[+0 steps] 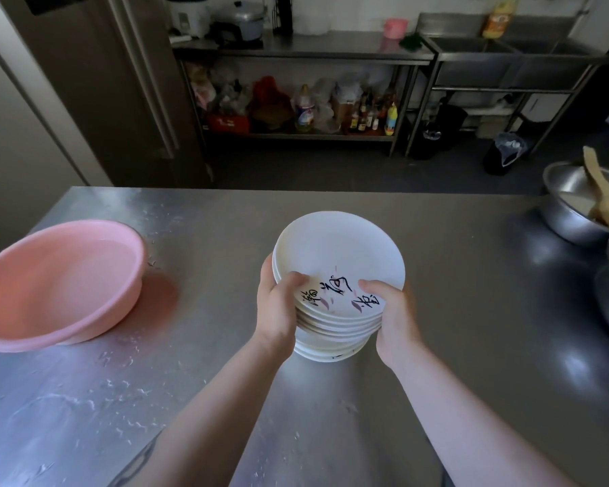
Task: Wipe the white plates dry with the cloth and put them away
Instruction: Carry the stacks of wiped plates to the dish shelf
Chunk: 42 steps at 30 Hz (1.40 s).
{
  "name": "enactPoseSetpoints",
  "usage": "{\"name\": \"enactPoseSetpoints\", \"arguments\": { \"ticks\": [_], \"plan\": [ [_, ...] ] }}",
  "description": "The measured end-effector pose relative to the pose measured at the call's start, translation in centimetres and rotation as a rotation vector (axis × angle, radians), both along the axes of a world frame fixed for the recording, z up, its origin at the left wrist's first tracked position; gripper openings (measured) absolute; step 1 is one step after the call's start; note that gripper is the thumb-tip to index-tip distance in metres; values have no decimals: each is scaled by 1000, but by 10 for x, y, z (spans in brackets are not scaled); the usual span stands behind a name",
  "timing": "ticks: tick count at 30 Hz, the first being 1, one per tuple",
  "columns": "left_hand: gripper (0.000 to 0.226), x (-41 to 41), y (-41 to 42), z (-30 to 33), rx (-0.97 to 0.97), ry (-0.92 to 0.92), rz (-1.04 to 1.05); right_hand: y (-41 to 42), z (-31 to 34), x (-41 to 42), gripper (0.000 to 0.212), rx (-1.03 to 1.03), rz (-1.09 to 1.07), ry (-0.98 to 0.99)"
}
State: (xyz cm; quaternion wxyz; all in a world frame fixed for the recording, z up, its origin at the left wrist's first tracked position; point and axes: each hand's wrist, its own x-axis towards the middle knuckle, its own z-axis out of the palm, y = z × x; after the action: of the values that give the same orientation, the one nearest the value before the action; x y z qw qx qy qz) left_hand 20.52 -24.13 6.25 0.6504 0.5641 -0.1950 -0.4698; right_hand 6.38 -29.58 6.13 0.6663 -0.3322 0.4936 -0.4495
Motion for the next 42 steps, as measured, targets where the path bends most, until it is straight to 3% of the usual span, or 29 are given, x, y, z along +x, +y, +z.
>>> {"name": "enactPoseSetpoints", "arguments": {
  "ticks": [15,24,32,42],
  "plan": [
    [50,0,11,-3,59,25,57,3,-1,4,41,22,4,56],
    [51,-6,-2,-2,66,72,53,-7,4,-1,42,17,2,93],
    [54,0,1,12,-8,6,34,-3,20,-3,44,-6,-6,50],
    [66,3,84,18,-137,-89,68,70,35,5,65,-103,91,39]
  ]
}}
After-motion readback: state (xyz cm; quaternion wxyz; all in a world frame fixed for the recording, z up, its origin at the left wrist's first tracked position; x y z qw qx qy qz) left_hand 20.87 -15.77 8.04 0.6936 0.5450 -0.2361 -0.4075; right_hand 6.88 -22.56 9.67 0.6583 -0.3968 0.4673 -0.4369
